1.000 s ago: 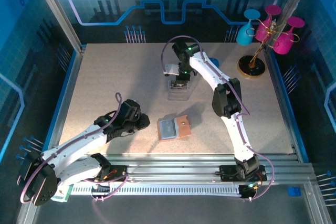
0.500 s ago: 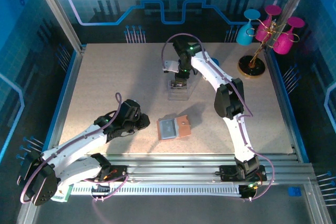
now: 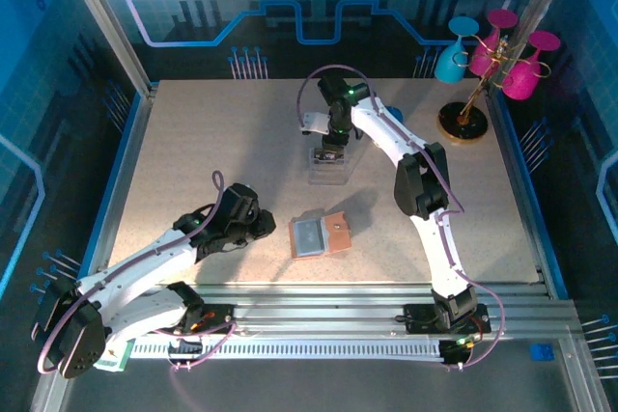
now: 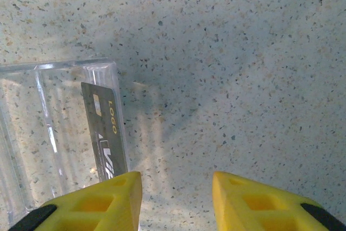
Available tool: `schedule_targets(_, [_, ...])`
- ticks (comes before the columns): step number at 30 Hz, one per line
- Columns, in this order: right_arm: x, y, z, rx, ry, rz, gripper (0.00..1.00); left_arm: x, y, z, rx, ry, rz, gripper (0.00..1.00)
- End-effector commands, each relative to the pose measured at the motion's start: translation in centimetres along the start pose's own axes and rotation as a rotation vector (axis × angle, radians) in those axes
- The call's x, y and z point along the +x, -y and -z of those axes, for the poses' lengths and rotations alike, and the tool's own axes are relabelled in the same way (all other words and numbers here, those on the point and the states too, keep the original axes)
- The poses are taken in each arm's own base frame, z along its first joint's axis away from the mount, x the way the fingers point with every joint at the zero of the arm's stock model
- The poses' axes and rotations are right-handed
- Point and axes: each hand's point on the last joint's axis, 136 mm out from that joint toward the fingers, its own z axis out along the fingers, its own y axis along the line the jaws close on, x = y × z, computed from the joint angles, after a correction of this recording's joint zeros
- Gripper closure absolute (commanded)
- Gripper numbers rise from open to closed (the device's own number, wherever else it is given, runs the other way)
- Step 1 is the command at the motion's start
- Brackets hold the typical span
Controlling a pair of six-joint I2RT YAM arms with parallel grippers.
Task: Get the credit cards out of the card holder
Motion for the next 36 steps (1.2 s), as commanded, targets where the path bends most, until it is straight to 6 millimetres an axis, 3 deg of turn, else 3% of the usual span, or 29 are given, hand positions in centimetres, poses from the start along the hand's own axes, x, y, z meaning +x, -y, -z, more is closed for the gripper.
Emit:
schedule_targets(1, [0.7, -0.2, -0.6, -0.017, -0.007, -0.016, 0.61, -0.1, -0.6, 0.1, -0.013, 0.009, 0.028, 0.73])
schedule_targets(12, [0.8, -1.3, -1.0, -0.053, -0.012, -0.019, 0.61, 0.0, -0.7, 0.0, -0.009, 0.008, 0.036, 0.73])
schedule_targets(17, [-0.1, -0.4, 0.8, -0.011, 0.031, -0.033, 0.61, 0.0, -0.5, 0.0, -0.003, 0.009, 0.037, 0.73])
schedule_targets(18, [-0.6, 0.1, 2.2, 0.013, 0.052, -0.034, 0.61, 0.0, -0.5, 0.0, -0.001, 0.010, 0.037, 0.73])
schedule_targets(22, [-1.4, 0.3, 4.2, 0.042, 0.084, -0.045, 0.60, 0.0, -0.4, 0.0, 0.006, 0.006, 0.036, 0.73])
schedule_targets(27, [-2.0, -0.6, 6.0, 0.050, 0.110, -0.055, 0.60, 0.1, -0.1, -0.3, 0.021, -0.003, 0.037, 0.73])
schedule_targets(36, [-2.6, -4.1, 9.0, 0.018, 0.156, -0.162, 0.60, 1.0, 1.1, -1.9, 0.075, -0.068, 0.030, 0.69])
